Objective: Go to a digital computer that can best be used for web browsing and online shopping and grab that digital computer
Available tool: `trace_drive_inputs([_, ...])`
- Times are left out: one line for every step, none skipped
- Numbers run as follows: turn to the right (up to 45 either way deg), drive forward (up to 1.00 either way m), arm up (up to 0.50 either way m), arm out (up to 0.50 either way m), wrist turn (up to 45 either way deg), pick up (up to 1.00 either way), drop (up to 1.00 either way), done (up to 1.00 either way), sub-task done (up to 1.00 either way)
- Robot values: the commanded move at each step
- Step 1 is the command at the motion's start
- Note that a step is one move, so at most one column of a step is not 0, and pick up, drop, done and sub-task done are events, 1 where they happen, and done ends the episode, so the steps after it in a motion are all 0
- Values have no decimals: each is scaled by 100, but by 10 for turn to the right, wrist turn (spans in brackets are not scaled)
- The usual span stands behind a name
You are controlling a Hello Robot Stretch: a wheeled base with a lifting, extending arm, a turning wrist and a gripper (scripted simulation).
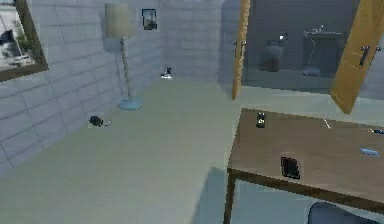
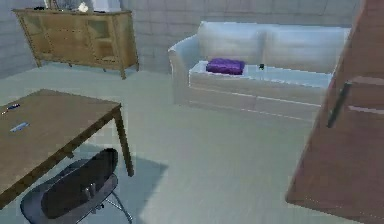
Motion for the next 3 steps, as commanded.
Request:
trace_drive_inputs([-270, 0, 0, 0, 0, 0, 0, 0, 0])
trace_drive_inputs([0, 85, 0, 0, 0, 0, 0, 0, 0])
trace_drive_inputs([420, 0, 0, 0, 0, 0, 0, 0, 0])
